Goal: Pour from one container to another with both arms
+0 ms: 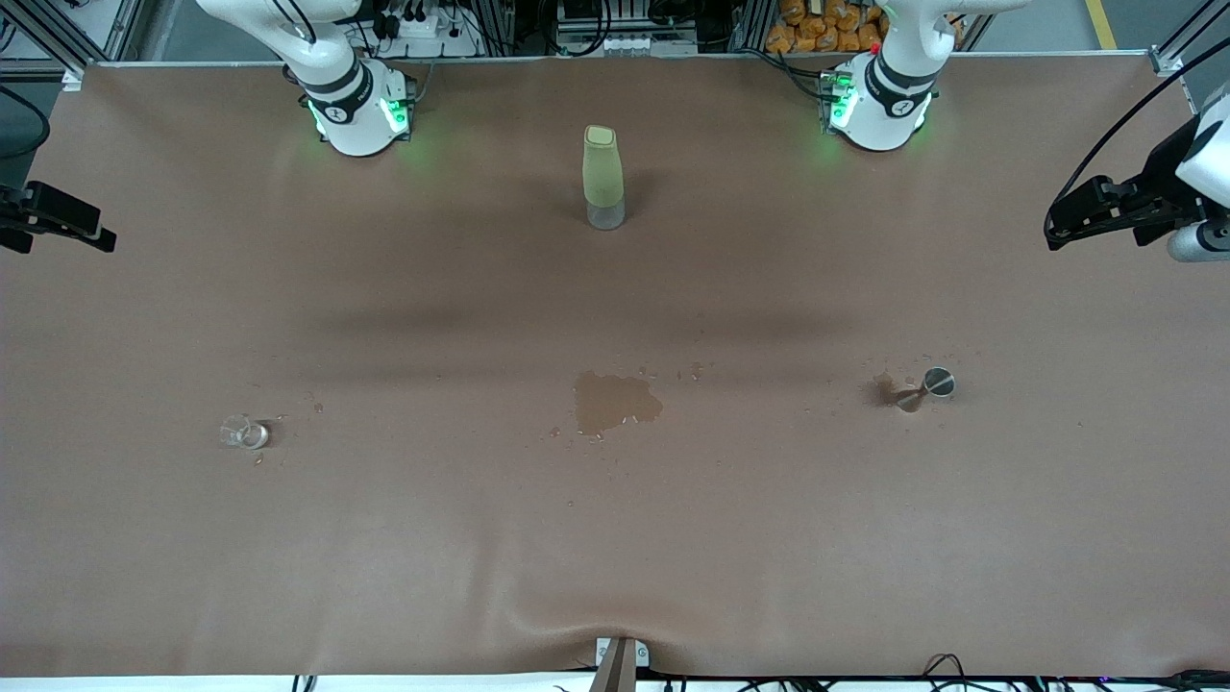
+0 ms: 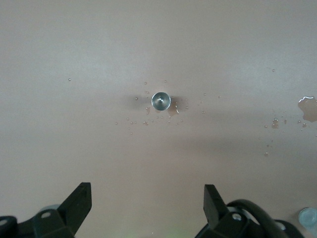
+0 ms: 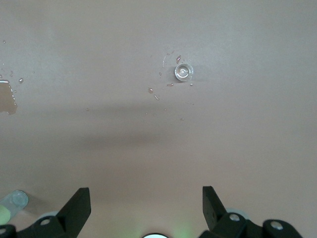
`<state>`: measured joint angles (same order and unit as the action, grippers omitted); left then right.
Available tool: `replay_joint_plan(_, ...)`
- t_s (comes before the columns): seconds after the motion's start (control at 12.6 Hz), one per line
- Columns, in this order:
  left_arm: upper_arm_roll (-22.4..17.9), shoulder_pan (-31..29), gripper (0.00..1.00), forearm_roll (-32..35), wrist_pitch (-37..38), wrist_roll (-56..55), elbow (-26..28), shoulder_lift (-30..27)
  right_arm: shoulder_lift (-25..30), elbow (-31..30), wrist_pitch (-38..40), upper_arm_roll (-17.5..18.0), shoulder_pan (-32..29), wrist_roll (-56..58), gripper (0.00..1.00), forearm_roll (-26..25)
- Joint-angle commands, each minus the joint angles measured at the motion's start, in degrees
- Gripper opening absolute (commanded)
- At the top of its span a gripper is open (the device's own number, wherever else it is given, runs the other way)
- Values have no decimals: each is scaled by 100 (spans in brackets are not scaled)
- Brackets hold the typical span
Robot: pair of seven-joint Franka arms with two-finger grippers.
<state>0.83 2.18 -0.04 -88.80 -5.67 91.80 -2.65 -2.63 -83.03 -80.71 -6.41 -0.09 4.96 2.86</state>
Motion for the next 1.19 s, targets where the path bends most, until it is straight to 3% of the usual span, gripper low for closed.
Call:
replay_joint_plan(0.0,5,-16,100,57,126,-84,-154,63,61,23,73,0,-44,40,100,-22)
replay_joint_plan(0.64,4,-226,100,30,170,74,-49,63,17,32,20,9,-61,49,100,-13)
replay_joint_plan(1.11,5,-331,100,-137,109,241,320,28,-368,76,-401,9,-728,1515,100,48)
